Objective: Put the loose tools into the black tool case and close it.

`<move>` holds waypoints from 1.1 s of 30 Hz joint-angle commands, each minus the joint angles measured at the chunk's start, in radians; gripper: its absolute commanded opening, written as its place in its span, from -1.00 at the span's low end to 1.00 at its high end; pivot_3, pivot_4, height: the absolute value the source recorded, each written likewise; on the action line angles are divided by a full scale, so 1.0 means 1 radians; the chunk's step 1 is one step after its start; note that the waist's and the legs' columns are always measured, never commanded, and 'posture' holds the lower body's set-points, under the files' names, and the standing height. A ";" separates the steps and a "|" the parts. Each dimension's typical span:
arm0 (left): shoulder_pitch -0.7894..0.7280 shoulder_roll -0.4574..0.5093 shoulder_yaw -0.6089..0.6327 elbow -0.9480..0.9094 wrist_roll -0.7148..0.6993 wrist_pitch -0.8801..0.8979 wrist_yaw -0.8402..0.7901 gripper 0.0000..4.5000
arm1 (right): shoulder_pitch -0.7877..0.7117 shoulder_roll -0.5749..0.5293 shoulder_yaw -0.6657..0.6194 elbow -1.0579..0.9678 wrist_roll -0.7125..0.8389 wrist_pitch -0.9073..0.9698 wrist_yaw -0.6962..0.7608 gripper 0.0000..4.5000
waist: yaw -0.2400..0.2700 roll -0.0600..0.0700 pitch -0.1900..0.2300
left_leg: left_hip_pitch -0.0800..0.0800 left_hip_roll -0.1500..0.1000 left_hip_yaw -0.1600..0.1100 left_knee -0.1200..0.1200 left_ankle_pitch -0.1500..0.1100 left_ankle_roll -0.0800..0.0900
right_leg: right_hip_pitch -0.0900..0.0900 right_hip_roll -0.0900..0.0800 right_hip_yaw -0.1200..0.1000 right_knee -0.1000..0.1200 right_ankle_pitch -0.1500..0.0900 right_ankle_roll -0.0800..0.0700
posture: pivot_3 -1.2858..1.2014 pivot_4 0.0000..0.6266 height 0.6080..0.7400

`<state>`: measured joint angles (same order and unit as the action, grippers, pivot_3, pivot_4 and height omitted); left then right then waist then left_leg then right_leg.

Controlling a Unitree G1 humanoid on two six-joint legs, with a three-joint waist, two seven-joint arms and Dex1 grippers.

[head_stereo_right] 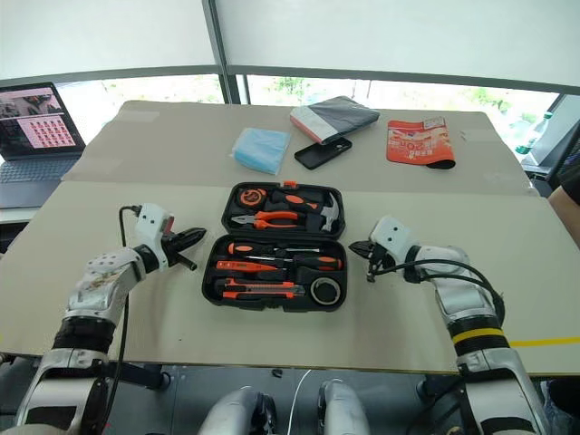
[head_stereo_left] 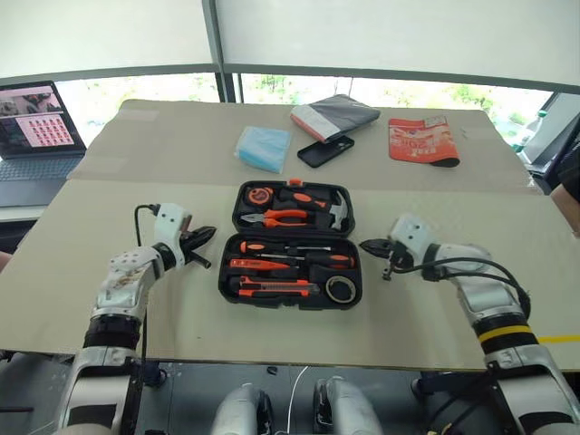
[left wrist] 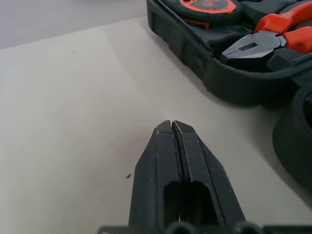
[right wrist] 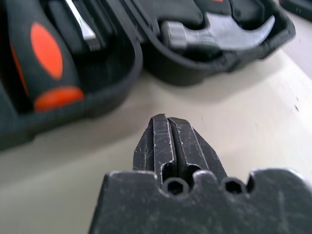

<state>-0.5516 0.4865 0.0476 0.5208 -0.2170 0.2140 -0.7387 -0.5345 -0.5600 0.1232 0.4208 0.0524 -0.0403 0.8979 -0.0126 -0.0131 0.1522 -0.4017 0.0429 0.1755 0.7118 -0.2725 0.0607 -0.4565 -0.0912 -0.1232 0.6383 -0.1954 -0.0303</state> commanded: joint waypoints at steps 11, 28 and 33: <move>0.025 -0.015 -0.117 -0.084 0.027 -0.062 -0.268 -1.00 | 0.122 -0.029 -0.001 -0.256 0.100 0.056 0.155 -0.98 | 0.003 0.000 0.000 | 0.001 0.000 0.000 0.000 -0.001 0.001 | 0.000 -0.002 0.001 0.003 0.000 -0.004 | 0.03 -0.52 1.00; 0.167 0.095 -0.024 -0.343 -0.126 0.046 -0.453 -1.00 | 0.359 -0.141 -0.171 -0.458 0.195 0.221 0.110 -0.98 | 0.012 0.000 0.000 | -0.001 0.000 -0.004 0.001 -0.002 0.003 | 0.000 -0.008 0.002 0.002 -0.002 0.000 | 0.03 -0.52 1.00; 0.155 0.260 -0.025 -0.360 -0.100 0.247 -0.449 -0.69 | 0.366 -0.201 -0.244 -0.507 0.294 0.267 0.170 -0.38 | 0.010 0.000 0.001 | -0.001 0.000 -0.005 0.001 -0.002 0.003 | -0.001 -0.006 0.002 0.001 -0.003 -0.001 | 0.03 -0.52 1.00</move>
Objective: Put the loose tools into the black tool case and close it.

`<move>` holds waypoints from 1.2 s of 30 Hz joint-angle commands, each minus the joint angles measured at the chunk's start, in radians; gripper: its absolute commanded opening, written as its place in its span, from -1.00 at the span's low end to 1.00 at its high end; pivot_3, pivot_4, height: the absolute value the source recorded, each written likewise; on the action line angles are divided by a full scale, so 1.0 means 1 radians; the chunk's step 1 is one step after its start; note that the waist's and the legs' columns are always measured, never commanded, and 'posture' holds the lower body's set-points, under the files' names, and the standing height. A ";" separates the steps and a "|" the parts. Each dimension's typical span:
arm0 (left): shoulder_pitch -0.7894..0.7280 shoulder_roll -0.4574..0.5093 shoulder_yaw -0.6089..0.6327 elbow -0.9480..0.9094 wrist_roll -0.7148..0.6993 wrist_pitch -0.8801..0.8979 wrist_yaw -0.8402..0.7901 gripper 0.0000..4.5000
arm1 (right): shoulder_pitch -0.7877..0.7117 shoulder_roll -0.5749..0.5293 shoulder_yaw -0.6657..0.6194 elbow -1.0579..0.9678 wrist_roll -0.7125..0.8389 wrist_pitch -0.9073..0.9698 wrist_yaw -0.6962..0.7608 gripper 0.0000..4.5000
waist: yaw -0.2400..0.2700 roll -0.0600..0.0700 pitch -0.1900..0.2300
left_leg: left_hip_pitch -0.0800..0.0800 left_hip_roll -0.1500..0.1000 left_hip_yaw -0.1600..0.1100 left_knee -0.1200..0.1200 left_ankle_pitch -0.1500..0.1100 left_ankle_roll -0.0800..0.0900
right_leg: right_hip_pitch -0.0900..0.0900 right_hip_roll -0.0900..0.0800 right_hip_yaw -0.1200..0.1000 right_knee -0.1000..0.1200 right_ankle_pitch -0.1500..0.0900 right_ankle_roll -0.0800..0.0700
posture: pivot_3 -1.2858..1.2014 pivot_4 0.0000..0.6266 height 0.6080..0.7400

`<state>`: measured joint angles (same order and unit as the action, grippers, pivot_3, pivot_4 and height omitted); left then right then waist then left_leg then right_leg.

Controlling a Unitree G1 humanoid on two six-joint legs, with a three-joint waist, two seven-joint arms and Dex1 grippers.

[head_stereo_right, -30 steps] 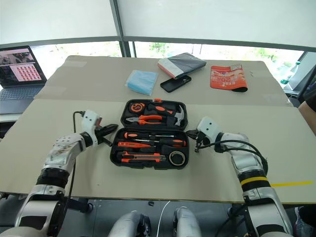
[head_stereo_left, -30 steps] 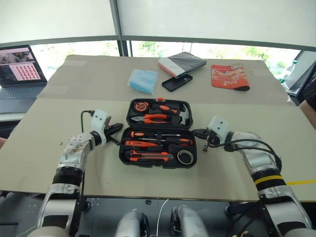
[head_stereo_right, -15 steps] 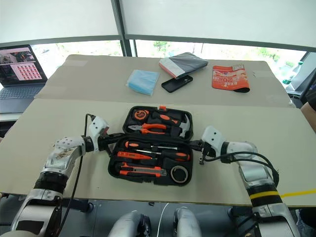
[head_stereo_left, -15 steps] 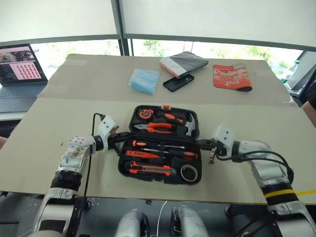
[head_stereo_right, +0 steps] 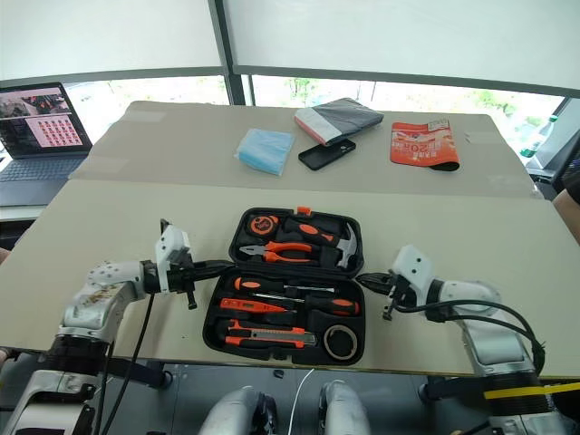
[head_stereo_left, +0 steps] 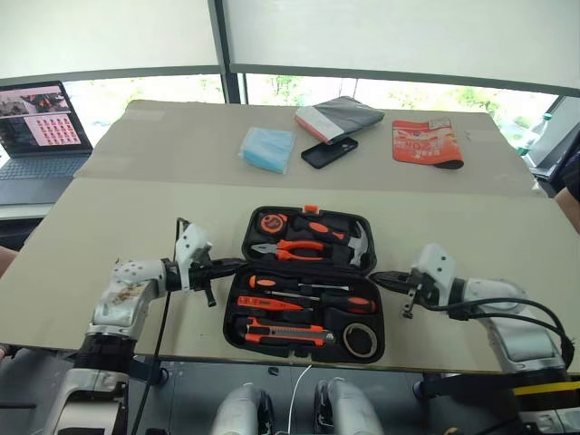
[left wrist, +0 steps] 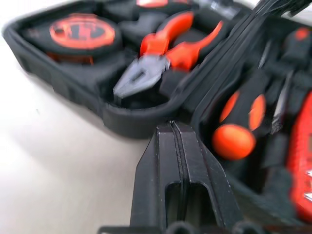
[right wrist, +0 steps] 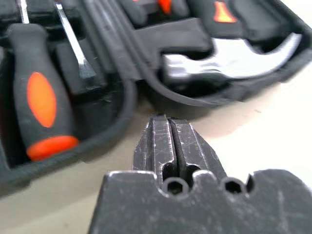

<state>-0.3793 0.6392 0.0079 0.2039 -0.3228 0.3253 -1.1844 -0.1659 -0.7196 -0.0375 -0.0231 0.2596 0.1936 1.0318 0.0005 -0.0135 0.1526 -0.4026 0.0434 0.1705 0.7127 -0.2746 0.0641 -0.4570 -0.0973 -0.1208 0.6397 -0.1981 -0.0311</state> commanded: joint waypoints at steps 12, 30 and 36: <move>-0.341 0.137 -0.025 0.038 -0.078 0.770 0.130 0.97 | -0.323 -0.105 -0.061 -0.078 0.256 1.025 -0.227 1.00 | 0.007 -0.001 0.001 | -0.002 0.000 -0.002 0.000 0.000 0.001 | -0.001 0.003 0.000 0.000 0.000 -0.001 | 0.03 -0.52 1.00; -0.507 -0.023 -0.157 0.253 0.004 0.755 0.213 0.30 | -0.579 0.044 0.092 0.140 0.148 1.241 -0.450 0.20 | -0.011 -0.002 0.002 | -0.003 -0.005 -0.001 0.000 0.001 -0.001 | -0.001 0.001 -0.001 0.002 0.000 0.000 | 0.03 -0.52 1.00; -0.528 -0.076 -0.133 0.287 -0.006 0.741 0.221 -0.72 | -0.656 0.079 0.039 0.320 0.163 1.373 -0.457 -0.72 | -0.010 -0.002 0.002 | 0.000 -0.005 -0.001 0.001 0.005 0.001 | 0.001 -0.003 -0.001 0.003 0.003 0.001 | 0.03 -0.52 1.00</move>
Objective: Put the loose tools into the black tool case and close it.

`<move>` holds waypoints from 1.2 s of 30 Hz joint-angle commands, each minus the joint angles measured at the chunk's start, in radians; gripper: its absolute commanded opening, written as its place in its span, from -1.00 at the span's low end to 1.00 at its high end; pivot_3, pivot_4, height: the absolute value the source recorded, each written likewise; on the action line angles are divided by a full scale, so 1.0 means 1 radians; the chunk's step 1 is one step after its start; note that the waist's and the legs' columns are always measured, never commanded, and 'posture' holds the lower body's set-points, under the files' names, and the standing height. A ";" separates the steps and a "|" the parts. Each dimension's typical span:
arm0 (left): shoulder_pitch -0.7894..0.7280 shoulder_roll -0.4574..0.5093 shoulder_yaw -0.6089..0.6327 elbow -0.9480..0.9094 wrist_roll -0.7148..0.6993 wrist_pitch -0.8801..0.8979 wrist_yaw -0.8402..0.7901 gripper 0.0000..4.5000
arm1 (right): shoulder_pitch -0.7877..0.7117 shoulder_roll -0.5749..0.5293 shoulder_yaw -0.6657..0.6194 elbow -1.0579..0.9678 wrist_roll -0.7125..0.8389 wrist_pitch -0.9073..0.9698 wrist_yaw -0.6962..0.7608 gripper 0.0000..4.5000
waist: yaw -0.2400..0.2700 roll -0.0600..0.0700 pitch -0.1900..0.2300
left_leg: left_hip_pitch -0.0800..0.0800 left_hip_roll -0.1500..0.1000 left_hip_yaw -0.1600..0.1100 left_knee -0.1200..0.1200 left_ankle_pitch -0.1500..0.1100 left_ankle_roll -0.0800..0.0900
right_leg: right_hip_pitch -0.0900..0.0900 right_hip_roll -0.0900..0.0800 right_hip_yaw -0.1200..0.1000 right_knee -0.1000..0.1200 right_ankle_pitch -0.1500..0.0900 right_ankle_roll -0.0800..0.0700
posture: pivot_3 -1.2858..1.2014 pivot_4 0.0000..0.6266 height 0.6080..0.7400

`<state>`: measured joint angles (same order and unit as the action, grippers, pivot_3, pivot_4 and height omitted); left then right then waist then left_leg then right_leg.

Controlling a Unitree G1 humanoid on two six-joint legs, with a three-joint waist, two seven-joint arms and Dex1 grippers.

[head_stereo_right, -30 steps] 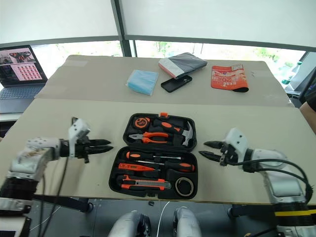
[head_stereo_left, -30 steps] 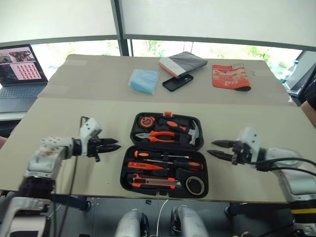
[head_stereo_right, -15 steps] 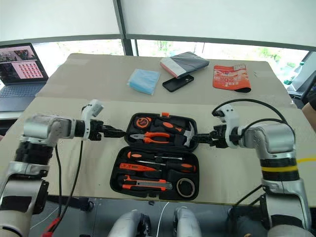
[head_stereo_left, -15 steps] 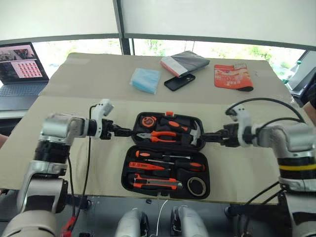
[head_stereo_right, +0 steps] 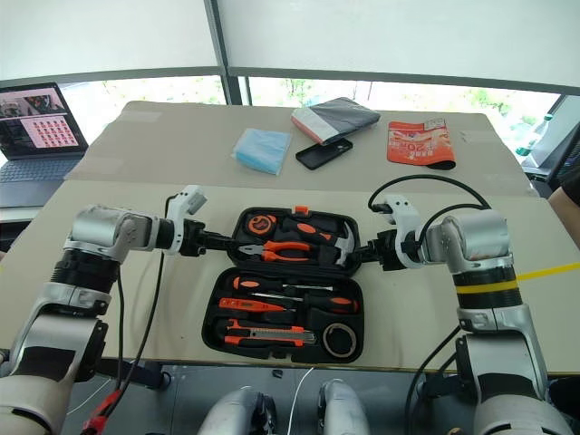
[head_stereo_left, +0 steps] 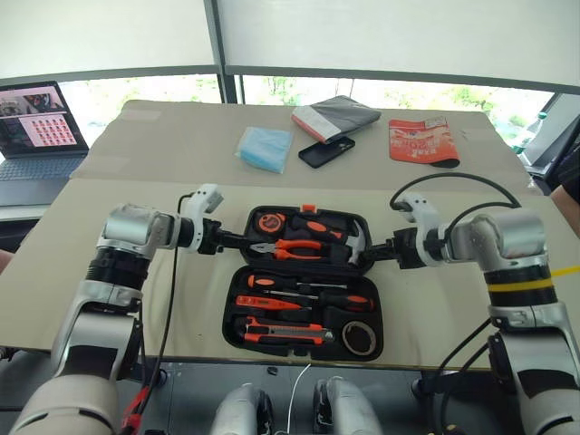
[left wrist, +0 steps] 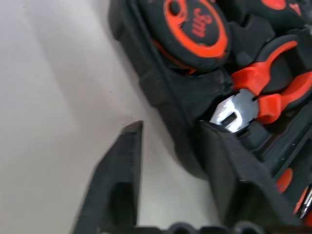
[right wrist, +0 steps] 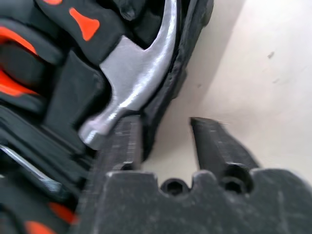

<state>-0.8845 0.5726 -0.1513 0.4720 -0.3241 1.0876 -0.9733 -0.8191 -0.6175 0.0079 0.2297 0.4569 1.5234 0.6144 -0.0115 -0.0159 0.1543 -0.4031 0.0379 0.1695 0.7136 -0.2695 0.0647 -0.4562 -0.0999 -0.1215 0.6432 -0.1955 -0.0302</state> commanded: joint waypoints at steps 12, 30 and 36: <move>0.038 -0.068 0.289 0.047 -0.064 -0.356 0.079 -1.00 | 0.058 0.050 -0.049 -0.018 -0.129 -0.798 0.084 -0.99 | -0.009 -0.005 0.003 | -0.003 -0.004 0.000 -0.003 0.003 -0.003 | -0.003 -0.010 0.000 0.001 0.003 0.003 | 0.03 -0.52 1.00; 0.580 -0.010 0.279 -0.075 0.118 -1.593 -0.078 -1.00 | 0.517 -0.144 0.071 0.219 -0.678 -2.321 -0.001 -0.99 | -0.004 -0.004 0.006 | 0.005 -0.005 0.005 -0.020 0.004 -0.004 | 0.001 -0.007 -0.001 -0.013 -0.001 0.004 | 0.03 -0.52 1.00; 0.705 0.082 0.310 -0.076 0.089 -1.713 -0.088 -0.26 | 0.587 -0.235 0.037 0.272 -0.797 -2.539 -0.174 0.04 | -0.014 -0.002 0.006 | 0.014 -0.004 0.006 -0.022 0.000 -0.010 | 0.006 -0.011 0.001 -0.011 -0.001 0.004 | 0.03 -0.52 1.00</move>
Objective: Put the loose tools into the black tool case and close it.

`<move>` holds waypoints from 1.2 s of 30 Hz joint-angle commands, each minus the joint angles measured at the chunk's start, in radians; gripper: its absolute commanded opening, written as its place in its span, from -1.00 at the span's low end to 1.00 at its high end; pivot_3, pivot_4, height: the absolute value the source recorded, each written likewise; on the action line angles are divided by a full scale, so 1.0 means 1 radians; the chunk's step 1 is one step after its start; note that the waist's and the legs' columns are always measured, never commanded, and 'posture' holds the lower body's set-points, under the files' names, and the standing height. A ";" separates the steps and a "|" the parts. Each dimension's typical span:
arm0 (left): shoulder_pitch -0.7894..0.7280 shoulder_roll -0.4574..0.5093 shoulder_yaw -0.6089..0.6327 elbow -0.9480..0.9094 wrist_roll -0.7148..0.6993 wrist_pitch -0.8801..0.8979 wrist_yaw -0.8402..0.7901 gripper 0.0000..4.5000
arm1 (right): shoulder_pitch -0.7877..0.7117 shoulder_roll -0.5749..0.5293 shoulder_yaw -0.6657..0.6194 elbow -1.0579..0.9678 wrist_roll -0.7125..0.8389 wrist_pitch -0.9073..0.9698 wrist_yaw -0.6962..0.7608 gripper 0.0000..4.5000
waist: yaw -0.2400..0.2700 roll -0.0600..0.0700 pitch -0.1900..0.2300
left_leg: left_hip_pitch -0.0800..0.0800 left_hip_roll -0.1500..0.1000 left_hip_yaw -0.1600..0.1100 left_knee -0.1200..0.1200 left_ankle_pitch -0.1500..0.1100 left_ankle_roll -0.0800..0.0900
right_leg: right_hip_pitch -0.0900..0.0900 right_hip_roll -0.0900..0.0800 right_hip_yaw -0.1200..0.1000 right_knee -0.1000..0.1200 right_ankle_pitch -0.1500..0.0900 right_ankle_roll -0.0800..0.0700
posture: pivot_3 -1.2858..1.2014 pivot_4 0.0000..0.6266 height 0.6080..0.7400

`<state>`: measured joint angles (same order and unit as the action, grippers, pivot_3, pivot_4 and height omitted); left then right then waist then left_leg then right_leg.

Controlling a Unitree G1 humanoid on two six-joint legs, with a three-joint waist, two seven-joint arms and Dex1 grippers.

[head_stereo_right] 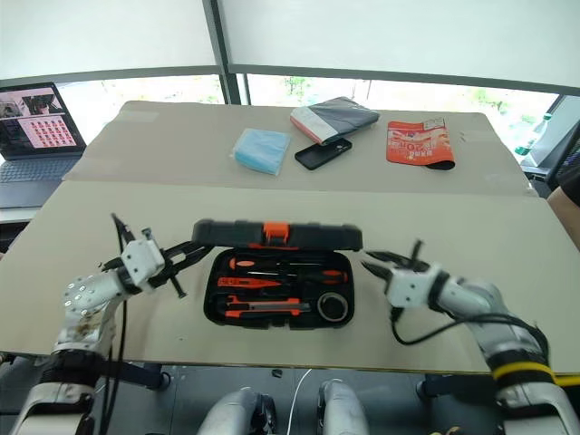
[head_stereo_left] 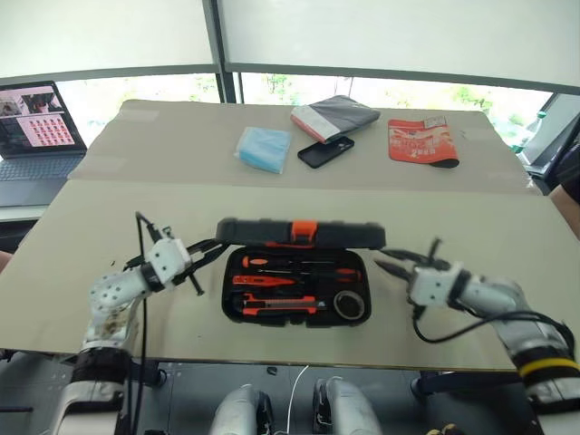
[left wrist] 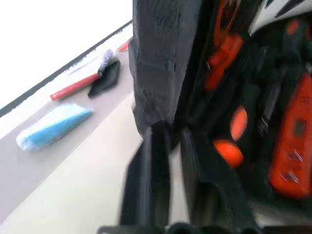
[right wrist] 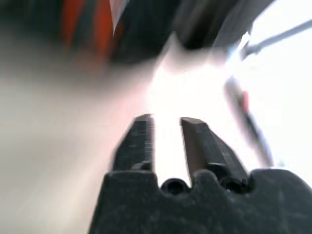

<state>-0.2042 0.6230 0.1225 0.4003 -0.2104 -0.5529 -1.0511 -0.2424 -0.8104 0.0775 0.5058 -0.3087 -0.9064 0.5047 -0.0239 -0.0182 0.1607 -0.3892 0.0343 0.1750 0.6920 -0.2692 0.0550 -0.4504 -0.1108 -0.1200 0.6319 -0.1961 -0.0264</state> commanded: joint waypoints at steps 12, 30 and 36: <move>-0.084 0.084 0.014 0.013 -0.118 0.237 -0.060 -0.07 | 0.383 -0.201 0.000 -0.401 0.634 0.321 0.287 0.16 | 0.040 0.000 0.000 | -0.001 0.000 -0.003 0.002 0.001 0.009 | 0.005 -0.001 -0.003 -0.002 0.000 0.000 | 0.03 -0.52 1.00; -0.598 -0.128 -0.251 0.437 0.107 0.365 -0.143 -1.00 | 0.368 -0.115 0.120 -0.902 0.702 0.984 0.391 -0.97 | 0.037 -0.005 0.002 | -0.006 0.000 -0.007 0.008 -0.002 0.019 | 0.006 0.001 -0.007 -0.007 0.001 0.002 | 0.03 -0.52 1.00; -0.590 -0.135 -0.240 0.478 0.097 0.359 -0.217 -1.00 | 0.235 0.012 0.112 -0.797 0.603 1.013 0.333 -0.97 | 0.033 -0.006 0.002 | -0.019 -0.001 -0.005 0.020 -0.002 0.019 | -0.006 0.005 -0.006 -0.001 0.002 0.004 | 0.03 -0.52 1.00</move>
<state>-0.7882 0.4824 -0.1332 0.8917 -0.0934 -0.1791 -1.2280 0.0274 -0.8192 0.2293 -0.3051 0.3096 0.1084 0.8703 0.0087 -0.0243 0.1629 -0.4083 0.0336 0.1696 0.7130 -0.2715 0.0750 -0.4560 -0.1063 -0.1263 0.6316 -0.1932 -0.0214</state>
